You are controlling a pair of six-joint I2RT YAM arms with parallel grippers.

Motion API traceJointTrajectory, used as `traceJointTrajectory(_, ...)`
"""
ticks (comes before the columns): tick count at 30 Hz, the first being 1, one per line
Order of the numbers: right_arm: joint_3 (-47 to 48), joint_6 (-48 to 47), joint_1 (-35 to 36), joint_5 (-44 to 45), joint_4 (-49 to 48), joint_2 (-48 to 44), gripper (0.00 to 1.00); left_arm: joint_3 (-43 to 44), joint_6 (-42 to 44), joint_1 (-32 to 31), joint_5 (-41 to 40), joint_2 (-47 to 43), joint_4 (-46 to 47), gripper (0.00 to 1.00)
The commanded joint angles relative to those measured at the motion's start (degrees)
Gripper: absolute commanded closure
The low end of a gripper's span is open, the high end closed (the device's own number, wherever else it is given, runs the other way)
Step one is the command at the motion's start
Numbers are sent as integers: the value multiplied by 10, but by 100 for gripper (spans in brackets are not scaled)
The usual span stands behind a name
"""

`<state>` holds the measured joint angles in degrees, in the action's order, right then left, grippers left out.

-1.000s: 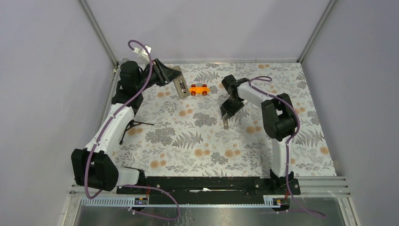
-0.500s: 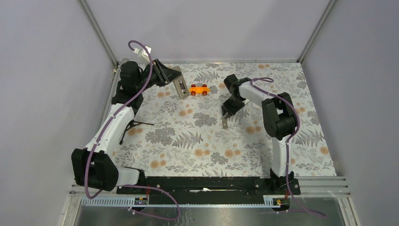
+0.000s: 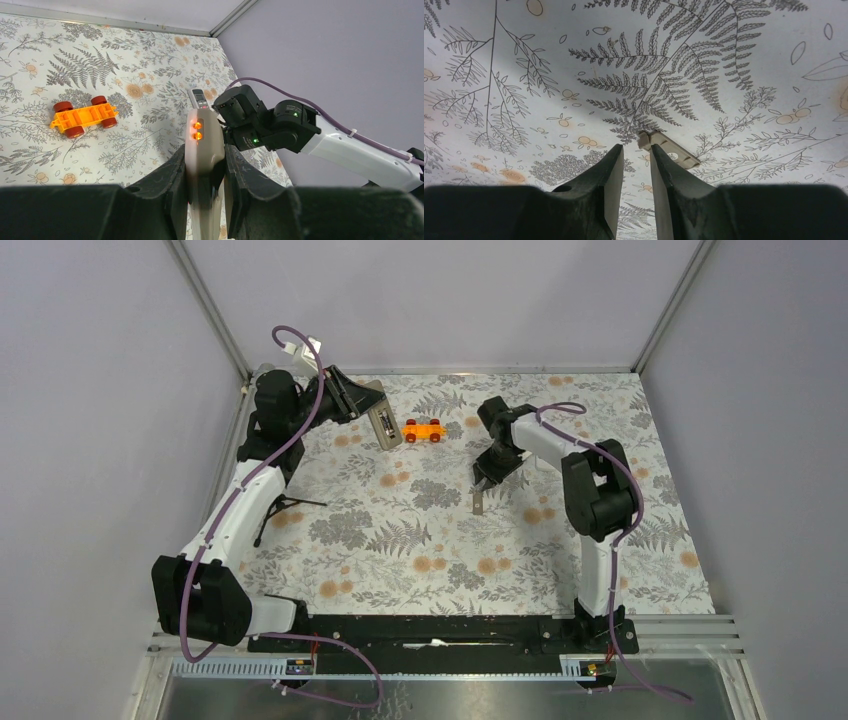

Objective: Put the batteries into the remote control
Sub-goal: Pick up the battery cover at the center of the board.

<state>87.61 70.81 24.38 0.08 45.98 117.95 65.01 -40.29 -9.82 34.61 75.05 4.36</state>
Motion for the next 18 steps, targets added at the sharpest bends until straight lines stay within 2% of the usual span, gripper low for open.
traceJointTrajectory(1,-14,10,2,12,11,-42,66,3,10,3,-7,-13,30,100)
traceJointTrajectory(9,-32,17,7,-23,-3,-30,66,-4,10,3,-8,-18,31,100)
traceJointTrajectory(18,-3,18,8,-25,-5,4,62,-1,13,3,-10,-18,26,100)
